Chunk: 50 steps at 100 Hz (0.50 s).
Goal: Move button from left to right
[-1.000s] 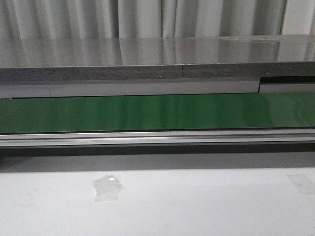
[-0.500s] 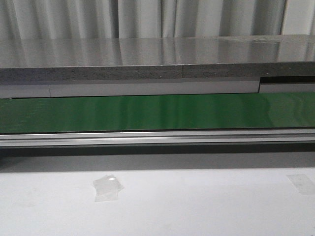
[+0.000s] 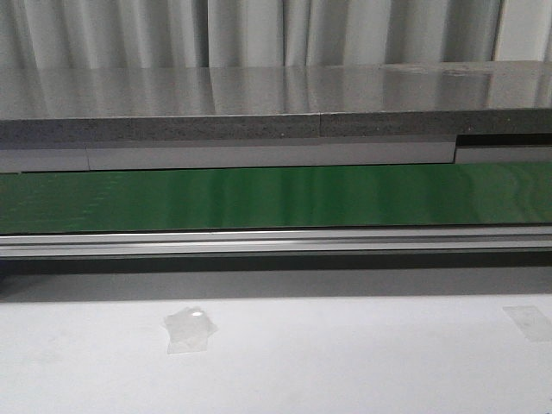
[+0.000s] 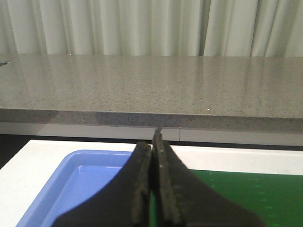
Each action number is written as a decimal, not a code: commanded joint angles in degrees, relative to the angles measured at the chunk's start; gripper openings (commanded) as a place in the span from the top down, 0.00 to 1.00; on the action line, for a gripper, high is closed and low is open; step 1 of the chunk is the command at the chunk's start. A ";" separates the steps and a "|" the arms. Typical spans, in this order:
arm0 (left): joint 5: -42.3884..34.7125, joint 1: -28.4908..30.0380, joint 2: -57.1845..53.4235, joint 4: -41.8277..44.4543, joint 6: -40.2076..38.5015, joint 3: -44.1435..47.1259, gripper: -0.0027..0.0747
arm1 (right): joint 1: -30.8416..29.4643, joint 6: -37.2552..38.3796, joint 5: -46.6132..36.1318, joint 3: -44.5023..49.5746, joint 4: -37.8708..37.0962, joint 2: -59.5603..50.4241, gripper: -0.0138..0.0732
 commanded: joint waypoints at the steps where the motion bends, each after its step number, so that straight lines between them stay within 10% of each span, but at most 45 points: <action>1: -4.06 -1.19 -1.41 4.01 -3.17 -0.33 0.99 | 0.00 -0.08 -4.75 -0.83 -0.67 0.19 0.92; 50: -4.91 -4.92 -19.93 6.98 -5.85 15.60 0.99 | 0.00 -0.08 -4.75 -0.83 -0.67 0.19 0.92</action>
